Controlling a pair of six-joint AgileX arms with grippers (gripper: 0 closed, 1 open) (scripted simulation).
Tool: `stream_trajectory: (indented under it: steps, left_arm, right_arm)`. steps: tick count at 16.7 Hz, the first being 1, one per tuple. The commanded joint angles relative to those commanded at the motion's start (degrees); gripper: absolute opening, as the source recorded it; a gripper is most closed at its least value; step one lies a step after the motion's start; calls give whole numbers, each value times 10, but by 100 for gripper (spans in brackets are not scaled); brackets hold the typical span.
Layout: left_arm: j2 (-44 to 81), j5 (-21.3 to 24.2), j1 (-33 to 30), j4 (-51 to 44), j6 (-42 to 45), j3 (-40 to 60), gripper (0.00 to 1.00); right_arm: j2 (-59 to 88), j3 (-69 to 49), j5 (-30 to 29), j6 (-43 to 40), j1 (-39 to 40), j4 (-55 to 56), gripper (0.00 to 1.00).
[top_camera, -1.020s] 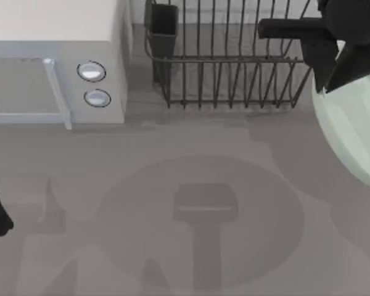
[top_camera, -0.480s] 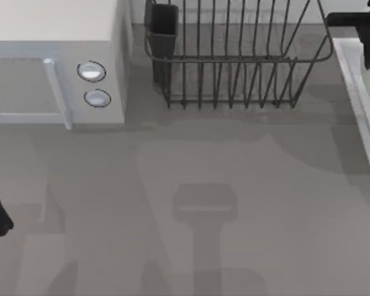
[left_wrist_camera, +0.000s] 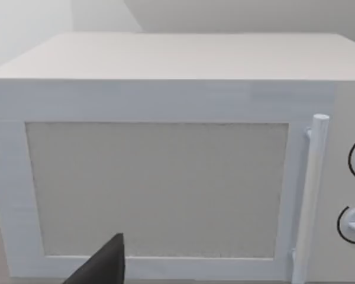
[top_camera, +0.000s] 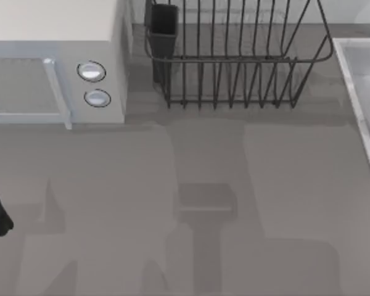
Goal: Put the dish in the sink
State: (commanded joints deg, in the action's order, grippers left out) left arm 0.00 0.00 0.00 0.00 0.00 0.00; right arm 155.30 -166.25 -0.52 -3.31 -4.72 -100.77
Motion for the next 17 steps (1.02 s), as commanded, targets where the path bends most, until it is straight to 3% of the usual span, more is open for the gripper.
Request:
stream_trajectory:
  steps: [2,15,17]
  left_arm:
    - [0,0,0,0,0,0,100]
    - [0,0,0,0,0,0,100]
    - [0,0,0,0,0,0,100]
  right_arm:
    - [0,0,0,0,0,0,0]
    - [0,0,0,0,0,0,98]
    - [0,0,0,0,0,0,100]
